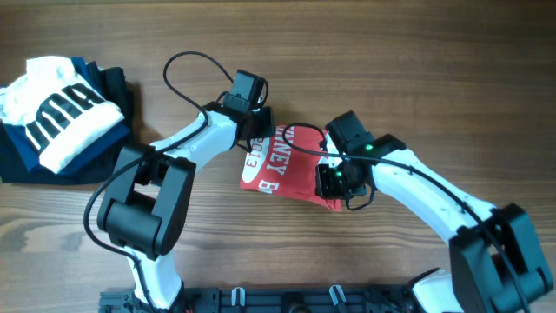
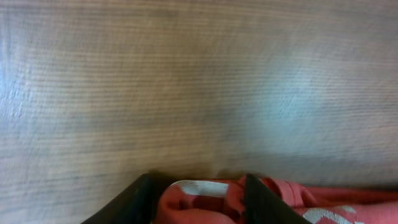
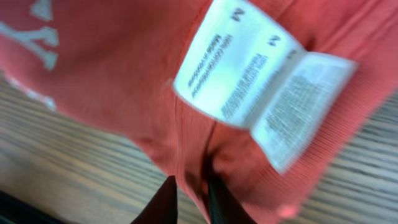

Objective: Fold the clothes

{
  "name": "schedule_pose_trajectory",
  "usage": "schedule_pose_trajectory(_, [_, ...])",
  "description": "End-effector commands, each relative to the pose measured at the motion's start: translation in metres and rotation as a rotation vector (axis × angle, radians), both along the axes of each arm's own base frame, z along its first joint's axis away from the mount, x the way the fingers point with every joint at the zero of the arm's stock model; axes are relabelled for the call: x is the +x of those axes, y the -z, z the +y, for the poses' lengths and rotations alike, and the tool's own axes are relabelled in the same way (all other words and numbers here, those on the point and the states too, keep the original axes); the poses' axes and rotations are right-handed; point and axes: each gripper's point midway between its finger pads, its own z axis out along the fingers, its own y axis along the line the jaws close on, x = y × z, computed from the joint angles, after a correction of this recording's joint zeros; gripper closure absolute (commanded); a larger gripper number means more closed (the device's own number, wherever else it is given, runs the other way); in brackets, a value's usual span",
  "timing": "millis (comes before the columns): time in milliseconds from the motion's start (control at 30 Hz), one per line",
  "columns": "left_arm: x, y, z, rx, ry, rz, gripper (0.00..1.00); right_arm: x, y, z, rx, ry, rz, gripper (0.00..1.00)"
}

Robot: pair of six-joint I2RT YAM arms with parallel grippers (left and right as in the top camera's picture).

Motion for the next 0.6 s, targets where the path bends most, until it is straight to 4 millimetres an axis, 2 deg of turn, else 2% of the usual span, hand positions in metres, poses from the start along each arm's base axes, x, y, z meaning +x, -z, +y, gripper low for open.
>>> schedule_pose_trajectory(0, [-0.032,0.024,0.018,0.078,0.009,0.135,0.59,-0.004,0.020,-0.006,-0.051,-0.006,0.037,0.81])
schedule_pose_trajectory(167, [-0.070,0.033,0.036,0.160,0.025,0.290,0.71,0.007,0.035,-0.035,-0.222,0.015,-0.008,0.80])
schedule_pose_trajectory(333, [-0.116,0.034,0.056,0.238,0.029,0.477,0.67,0.033,0.035,-0.061,-0.363,0.053,-0.128,0.78])
schedule_pose_trajectory(367, [-0.122,0.033,0.059,0.248,0.028,0.504,0.67,0.040,0.034,-0.065,-0.384,0.064,-0.161,0.76])
schedule_pose_trajectory(400, [-0.133,0.032,0.062,0.261,0.028,0.551,0.67,0.050,0.032,-0.068,-0.402,0.069,-0.202,0.68])
schedule_pose_trajectory(500, [-0.155,0.027,0.061,0.241,0.035,0.647,0.70,0.070,0.027,-0.060,-0.381,0.013,-0.298,0.65])
schedule_pose_trajectory(567, [-0.164,0.024,0.056,0.207,0.040,0.692,0.78,0.083,0.024,-0.054,-0.361,-0.013,-0.358,0.62])
